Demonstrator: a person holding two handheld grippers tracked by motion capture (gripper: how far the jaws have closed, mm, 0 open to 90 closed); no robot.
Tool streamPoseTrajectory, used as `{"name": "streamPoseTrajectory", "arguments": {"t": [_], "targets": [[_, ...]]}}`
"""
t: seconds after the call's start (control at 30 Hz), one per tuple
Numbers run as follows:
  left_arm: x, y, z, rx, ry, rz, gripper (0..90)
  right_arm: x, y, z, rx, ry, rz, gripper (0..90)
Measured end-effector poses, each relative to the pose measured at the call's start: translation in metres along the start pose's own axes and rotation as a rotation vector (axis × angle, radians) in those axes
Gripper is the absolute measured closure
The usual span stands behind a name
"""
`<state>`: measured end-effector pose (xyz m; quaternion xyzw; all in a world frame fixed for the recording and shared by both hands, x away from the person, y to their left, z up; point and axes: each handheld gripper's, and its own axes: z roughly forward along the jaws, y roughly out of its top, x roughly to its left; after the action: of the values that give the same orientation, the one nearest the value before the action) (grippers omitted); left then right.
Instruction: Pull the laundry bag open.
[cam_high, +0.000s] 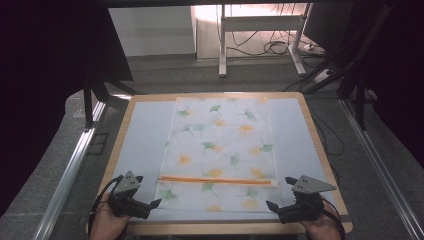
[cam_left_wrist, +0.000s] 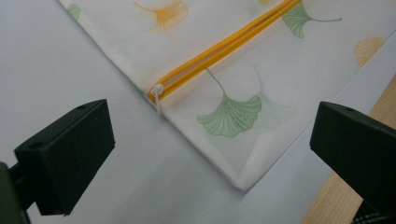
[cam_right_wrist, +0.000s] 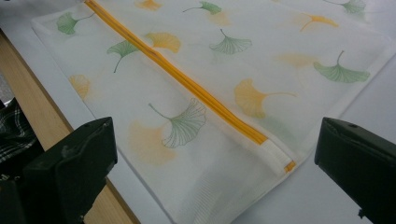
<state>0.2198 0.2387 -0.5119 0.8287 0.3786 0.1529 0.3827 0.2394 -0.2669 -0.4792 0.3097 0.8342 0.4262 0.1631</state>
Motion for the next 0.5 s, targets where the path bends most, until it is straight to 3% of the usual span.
{"name": "streamPoseTrajectory", "arguments": {"t": [0.27, 0.5], "targets": [[-0.0011, -0.0059, -0.0049, -0.038, 0.003, -0.018, 0.0, 0.0002, -0.0063, -0.0039, -0.010, 0.000, 0.007, 0.0], [-0.0013, -0.0101, -0.0069, -0.049, 0.004, -0.027, 0.0, -0.0016, -0.0101, -0.0033, 0.020, 0.013, 0.022, 0.0]]}}
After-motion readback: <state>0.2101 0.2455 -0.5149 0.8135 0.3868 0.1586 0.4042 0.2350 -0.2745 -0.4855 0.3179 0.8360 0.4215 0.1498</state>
